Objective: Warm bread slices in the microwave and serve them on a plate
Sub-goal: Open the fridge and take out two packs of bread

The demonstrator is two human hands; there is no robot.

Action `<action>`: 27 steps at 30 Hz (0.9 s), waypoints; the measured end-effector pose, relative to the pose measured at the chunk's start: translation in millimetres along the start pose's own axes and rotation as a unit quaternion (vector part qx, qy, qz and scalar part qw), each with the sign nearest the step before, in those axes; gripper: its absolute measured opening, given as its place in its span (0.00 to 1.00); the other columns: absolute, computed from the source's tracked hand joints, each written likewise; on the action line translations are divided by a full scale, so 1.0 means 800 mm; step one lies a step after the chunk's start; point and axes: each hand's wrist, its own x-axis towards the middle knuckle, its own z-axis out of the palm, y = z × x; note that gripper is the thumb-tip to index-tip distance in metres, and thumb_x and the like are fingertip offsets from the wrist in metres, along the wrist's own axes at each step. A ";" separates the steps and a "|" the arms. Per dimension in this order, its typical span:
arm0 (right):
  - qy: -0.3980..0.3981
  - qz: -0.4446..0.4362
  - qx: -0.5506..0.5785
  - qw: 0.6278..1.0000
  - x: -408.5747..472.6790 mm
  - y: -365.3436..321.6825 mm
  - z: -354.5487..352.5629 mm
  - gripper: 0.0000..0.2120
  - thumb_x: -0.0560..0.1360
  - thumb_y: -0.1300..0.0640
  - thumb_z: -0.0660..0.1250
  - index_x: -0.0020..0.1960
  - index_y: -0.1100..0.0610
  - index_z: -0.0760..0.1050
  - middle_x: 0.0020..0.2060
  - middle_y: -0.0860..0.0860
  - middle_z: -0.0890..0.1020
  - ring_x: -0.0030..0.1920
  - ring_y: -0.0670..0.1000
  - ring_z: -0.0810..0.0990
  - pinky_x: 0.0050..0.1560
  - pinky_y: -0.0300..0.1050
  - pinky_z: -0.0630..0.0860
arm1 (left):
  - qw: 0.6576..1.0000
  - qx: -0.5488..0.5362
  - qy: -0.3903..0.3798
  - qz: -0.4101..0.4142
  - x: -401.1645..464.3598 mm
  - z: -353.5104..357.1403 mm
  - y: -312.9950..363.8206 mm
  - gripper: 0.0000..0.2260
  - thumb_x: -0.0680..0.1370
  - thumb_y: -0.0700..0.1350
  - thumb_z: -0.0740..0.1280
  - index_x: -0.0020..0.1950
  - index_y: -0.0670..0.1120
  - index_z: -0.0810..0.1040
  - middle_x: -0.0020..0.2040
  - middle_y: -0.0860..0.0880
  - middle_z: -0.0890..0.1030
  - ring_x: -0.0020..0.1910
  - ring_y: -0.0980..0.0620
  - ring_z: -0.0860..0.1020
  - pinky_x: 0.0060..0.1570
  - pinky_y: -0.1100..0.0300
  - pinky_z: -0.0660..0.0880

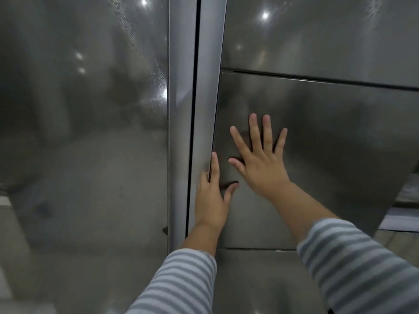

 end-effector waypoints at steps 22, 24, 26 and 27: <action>-0.020 -0.008 0.043 0.999 -0.020 0.006 -0.039 0.34 0.77 0.36 0.48 0.77 0.43 0.36 0.77 0.54 0.43 0.75 0.59 0.31 0.69 0.69 0.35 | 0.999 0.035 0.011 -0.036 -0.037 -0.013 0.038 0.46 0.78 0.54 0.66 0.60 0.76 0.23 0.66 0.42 0.68 0.58 0.44 0.74 0.52 0.54 0.72; -0.026 -0.006 0.051 0.998 -0.029 0.006 -0.058 0.35 0.76 0.37 0.49 0.77 0.44 0.38 0.77 0.54 0.44 0.76 0.59 0.35 0.69 0.71 0.39 | 0.997 0.059 0.004 -0.047 -0.052 -0.018 0.052 0.45 0.78 0.56 0.65 0.61 0.74 0.22 0.65 0.42 0.68 0.56 0.45 0.75 0.52 0.54 0.73; -0.034 -0.012 0.054 0.998 -0.040 0.009 -0.081 0.34 0.76 0.38 0.50 0.77 0.44 0.40 0.77 0.55 0.45 0.77 0.60 0.41 0.69 0.72 0.44 | 0.995 0.080 -0.009 -0.051 -0.070 -0.024 0.067 0.44 0.78 0.57 0.64 0.63 0.71 0.23 0.64 0.42 0.67 0.56 0.45 0.75 0.52 0.54 0.73; -0.038 -0.015 0.057 0.998 -0.046 0.012 -0.093 0.33 0.76 0.38 0.49 0.77 0.45 0.41 0.77 0.55 0.45 0.77 0.61 0.43 0.69 0.72 0.46 | 0.995 0.082 -0.014 -0.052 -0.081 -0.028 0.075 0.43 0.78 0.58 0.63 0.64 0.71 0.23 0.64 0.42 0.67 0.56 0.45 0.74 0.52 0.54 0.73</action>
